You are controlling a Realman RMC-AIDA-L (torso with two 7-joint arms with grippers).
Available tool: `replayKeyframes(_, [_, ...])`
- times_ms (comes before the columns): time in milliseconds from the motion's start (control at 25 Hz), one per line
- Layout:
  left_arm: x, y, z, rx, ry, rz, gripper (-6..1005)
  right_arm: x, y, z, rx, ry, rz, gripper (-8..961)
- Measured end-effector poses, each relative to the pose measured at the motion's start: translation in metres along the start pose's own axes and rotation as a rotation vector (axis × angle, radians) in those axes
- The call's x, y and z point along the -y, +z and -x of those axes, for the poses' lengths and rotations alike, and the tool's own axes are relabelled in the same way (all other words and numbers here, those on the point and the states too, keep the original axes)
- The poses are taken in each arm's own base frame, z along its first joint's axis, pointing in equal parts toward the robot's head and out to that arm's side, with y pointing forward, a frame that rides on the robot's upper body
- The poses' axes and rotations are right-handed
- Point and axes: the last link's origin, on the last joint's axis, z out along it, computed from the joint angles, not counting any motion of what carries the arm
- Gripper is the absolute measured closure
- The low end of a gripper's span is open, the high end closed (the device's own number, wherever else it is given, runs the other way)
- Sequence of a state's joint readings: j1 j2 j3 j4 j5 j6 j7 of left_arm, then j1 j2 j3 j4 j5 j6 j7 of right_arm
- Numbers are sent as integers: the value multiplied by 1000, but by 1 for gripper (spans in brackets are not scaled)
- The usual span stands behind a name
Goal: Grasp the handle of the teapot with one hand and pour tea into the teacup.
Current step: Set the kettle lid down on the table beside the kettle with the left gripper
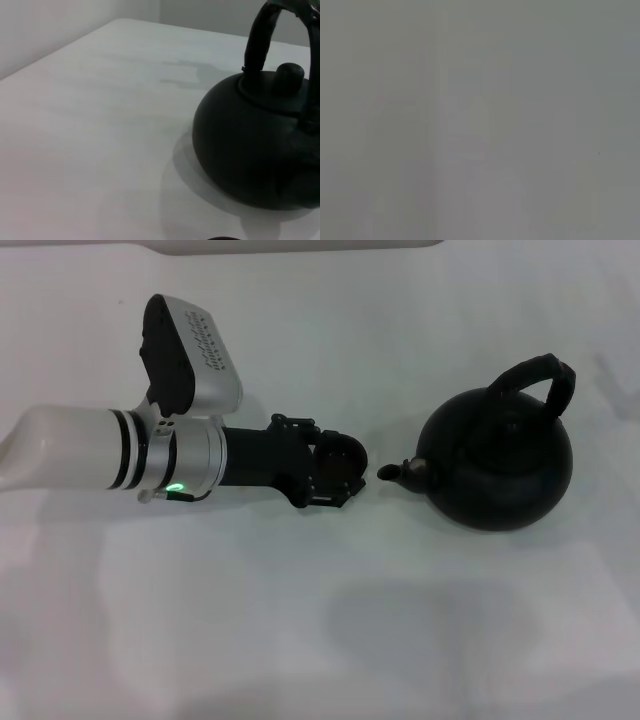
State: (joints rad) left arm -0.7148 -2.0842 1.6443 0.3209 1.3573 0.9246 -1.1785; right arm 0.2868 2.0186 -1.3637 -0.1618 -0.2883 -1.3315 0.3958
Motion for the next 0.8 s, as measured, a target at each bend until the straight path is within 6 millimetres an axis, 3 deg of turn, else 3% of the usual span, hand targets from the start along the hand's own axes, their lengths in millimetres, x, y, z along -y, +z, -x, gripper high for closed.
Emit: replayKeyframes(800, [0,1,-1,14,-34,6,248,1,-3,1,6,0,0,141])
